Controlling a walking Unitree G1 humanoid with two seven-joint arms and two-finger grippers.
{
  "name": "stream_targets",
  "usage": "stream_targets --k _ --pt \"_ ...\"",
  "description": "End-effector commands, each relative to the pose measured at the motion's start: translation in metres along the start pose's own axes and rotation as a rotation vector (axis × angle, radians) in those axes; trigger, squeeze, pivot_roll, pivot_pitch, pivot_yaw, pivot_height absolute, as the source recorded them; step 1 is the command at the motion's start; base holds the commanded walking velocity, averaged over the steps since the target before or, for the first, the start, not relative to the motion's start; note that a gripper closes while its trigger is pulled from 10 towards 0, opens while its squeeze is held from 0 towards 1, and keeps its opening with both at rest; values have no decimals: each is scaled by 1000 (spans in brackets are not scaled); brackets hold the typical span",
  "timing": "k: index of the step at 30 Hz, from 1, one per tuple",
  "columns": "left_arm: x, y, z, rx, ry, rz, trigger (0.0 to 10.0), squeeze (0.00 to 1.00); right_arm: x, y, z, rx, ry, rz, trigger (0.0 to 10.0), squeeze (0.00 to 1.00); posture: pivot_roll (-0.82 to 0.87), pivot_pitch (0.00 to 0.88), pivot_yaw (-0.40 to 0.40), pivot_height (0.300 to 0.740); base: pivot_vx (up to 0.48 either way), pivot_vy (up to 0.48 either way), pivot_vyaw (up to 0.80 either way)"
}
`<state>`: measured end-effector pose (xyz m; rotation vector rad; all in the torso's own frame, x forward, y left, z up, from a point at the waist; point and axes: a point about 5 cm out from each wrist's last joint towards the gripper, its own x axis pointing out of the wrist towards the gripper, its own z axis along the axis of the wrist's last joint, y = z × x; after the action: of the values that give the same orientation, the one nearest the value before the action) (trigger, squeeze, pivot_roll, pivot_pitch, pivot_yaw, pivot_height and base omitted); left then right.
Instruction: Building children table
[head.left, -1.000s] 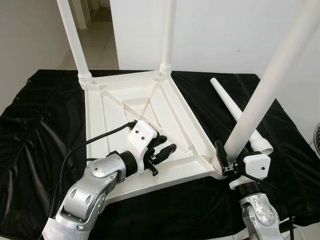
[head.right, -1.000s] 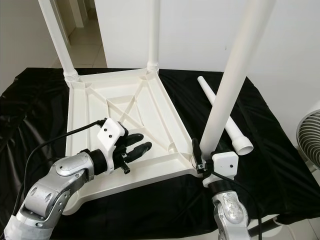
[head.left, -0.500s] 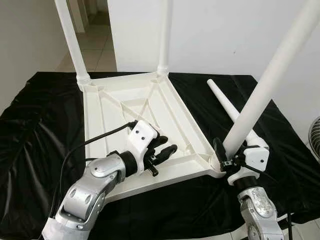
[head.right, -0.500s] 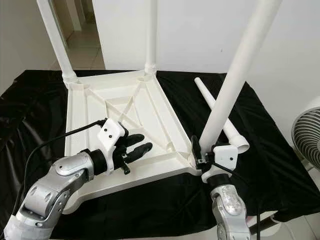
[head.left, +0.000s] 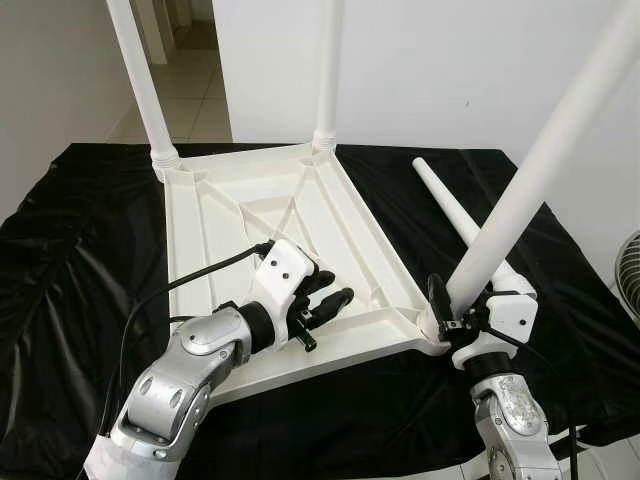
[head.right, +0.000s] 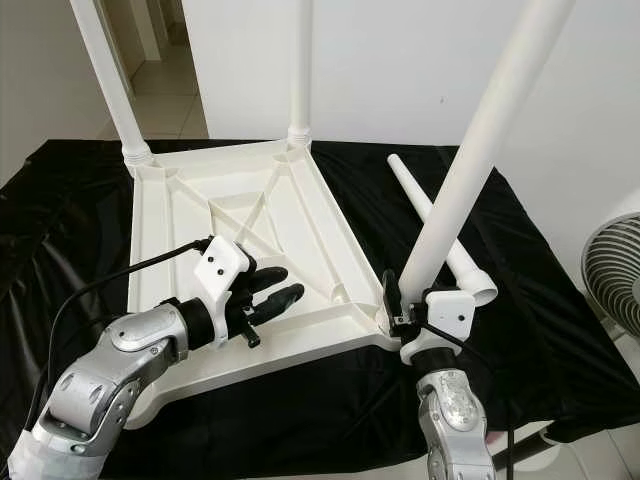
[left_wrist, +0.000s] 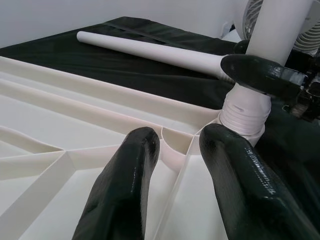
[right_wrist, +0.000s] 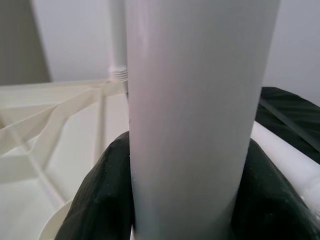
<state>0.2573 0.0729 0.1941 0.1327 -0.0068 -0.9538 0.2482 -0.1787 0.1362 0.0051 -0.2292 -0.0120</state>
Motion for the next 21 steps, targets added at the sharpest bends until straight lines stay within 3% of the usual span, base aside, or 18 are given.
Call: stream_targets --k 1,3,5,7,17,21 --pt "-1 0 2 2 3 23 10000 0 -19 -13 -51 -19 270 -161 10000 0 4 91 54 740 0 0 0" --pt "-1 0 2 2 3 23 10000 0 -19 -13 -51 -19 270 -161 10000 0 4 91 54 740 0 0 0" --pt "-1 1 2 5 4 25 10000 0 -12 -18 -55 -30 272 -291 10000 0 9 87 56 740 0 0 0" --pt "-1 2 3 5 3 29 10000 0 -6 -18 -58 -45 272 -341 10000 0 10 86 56 740 0 0 0" --pt "0 2 4 5 -4 36 10000 0 1 -10 -59 -102 255 -330 10000 0 14 84 43 740 0 0 0" --pt "0 1 3 -1 -6 39 10000 0 4 -15 -62 -117 247 -408 10000 0 12 86 37 740 0 0 0"
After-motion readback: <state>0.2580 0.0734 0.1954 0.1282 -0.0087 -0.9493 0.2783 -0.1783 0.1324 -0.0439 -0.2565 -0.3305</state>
